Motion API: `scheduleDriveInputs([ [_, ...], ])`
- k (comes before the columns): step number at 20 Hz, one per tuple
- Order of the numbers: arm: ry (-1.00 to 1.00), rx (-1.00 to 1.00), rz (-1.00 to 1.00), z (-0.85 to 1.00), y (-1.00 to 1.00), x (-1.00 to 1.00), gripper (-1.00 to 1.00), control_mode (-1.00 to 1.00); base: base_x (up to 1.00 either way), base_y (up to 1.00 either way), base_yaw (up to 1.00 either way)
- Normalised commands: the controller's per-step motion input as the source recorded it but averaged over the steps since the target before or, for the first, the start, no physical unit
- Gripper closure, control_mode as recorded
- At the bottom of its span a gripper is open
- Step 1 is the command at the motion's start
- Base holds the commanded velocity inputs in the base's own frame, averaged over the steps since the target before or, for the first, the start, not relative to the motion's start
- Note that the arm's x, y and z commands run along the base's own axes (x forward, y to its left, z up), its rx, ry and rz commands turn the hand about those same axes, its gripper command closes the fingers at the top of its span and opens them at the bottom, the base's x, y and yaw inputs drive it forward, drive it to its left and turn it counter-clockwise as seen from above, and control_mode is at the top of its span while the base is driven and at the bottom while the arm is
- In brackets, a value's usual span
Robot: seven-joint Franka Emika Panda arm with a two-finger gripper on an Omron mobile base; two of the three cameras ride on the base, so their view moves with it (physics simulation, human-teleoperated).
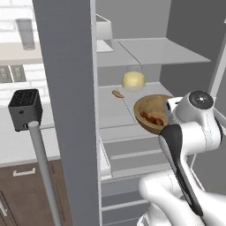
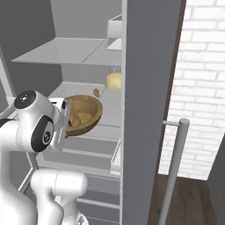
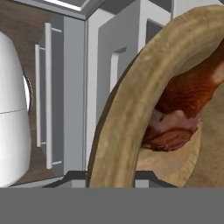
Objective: Pick the chicken drumstick and sweet potato from their plates and place them in the bowl. Then put the bowl in the fridge.
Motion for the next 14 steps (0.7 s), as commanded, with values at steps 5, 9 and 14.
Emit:
scheduleDriveInputs([
  [5,0.00,0.00,0.00,0.00,0.00,0.00,1.00,1.00,0.47,0.03,0.00],
  [9,0.00,0.00,0.00,0.00,0.00,0.00,1.00,1.00,0.29,0.00,0.00],
  [14,0.00,0.00,0.00,0.00,0.00,0.00,1.00,-1.00,0.01,0.00,0.00],
])
